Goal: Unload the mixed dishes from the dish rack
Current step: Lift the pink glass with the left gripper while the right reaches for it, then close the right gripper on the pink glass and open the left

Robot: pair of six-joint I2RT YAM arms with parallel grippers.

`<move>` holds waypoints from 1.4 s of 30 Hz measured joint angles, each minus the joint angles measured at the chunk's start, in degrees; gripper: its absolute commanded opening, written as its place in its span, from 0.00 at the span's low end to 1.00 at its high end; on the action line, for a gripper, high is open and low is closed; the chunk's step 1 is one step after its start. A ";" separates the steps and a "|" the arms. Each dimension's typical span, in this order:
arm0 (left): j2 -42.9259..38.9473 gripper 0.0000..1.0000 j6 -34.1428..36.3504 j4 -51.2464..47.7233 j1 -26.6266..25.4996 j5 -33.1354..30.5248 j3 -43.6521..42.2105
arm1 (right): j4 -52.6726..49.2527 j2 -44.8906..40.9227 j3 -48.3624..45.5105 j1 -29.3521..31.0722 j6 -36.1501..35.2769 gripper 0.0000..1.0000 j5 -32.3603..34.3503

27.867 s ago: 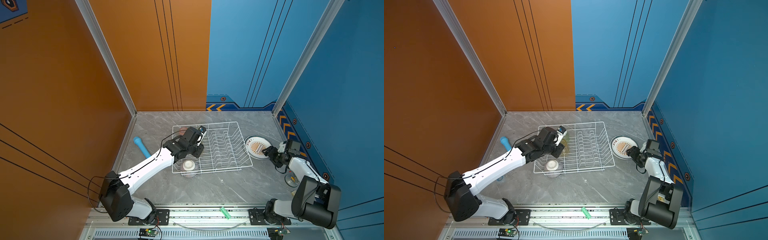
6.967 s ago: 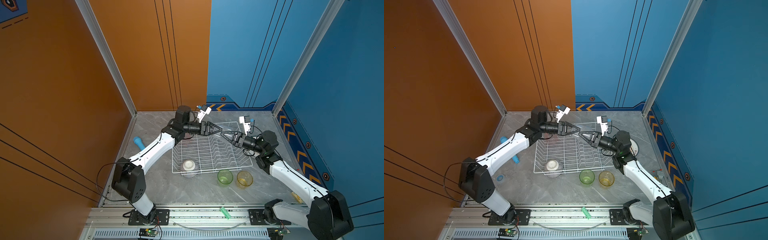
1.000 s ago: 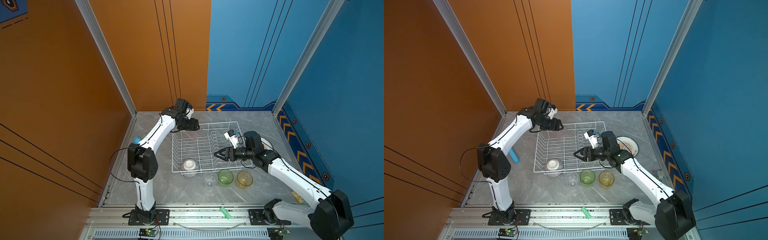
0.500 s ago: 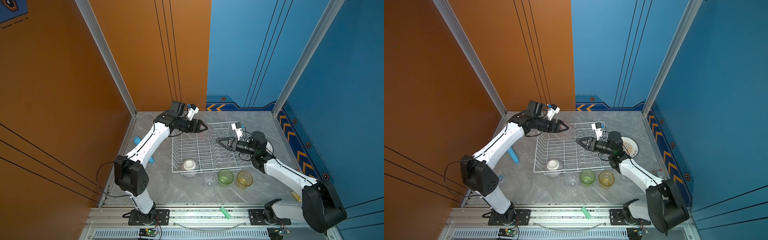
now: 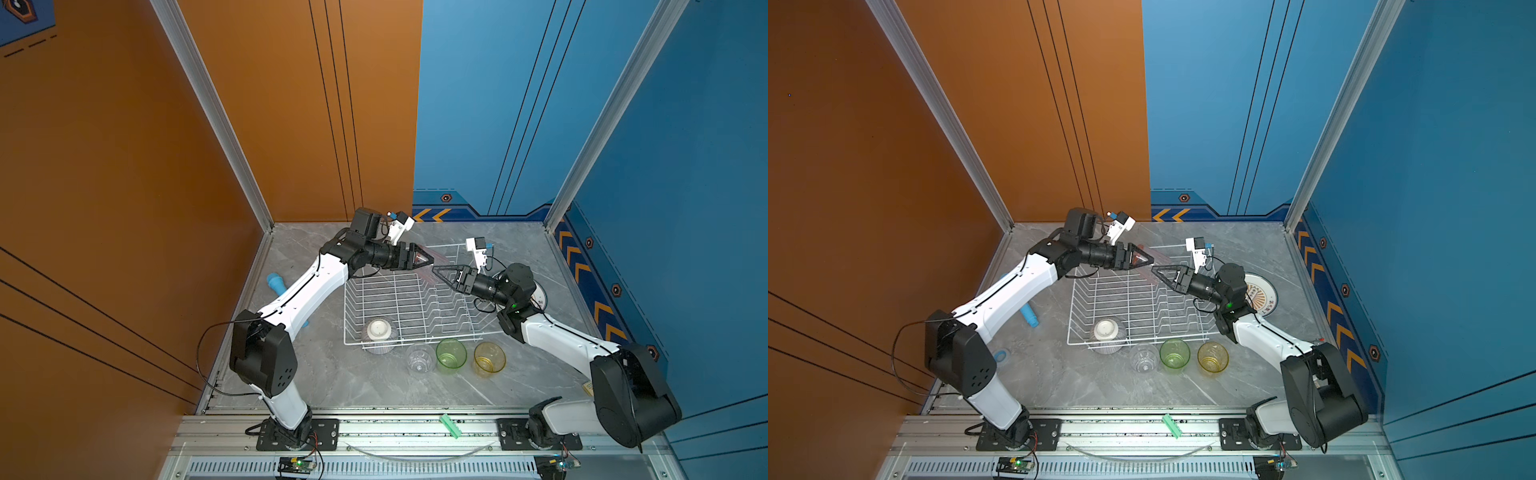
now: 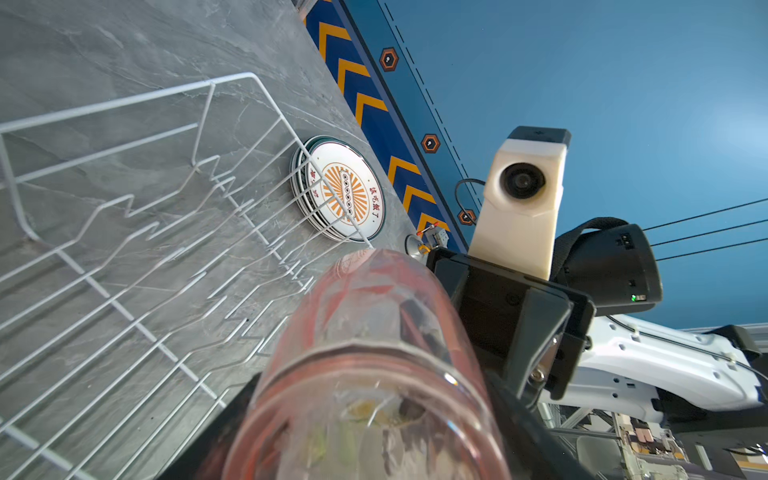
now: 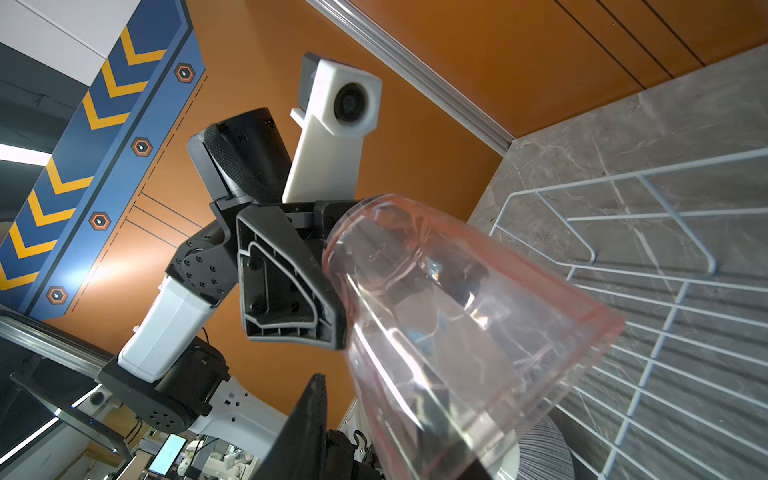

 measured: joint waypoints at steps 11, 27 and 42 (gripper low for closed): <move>-0.42 0.69 -7.80 11.02 0.13 5.62 -2.23 | 7.91 -0.07 0.02 -0.39 1.70 0.00 -0.42; -8.04 0.98 -4.96 8.24 1.16 -8.98 -5.62 | -18.36 -8.46 5.64 3.41 -11.56 0.00 -1.62; -19.63 0.98 1.95 -7.10 2.36 -41.24 -13.99 | -89.26 -3.02 36.63 38.95 -58.14 0.00 28.11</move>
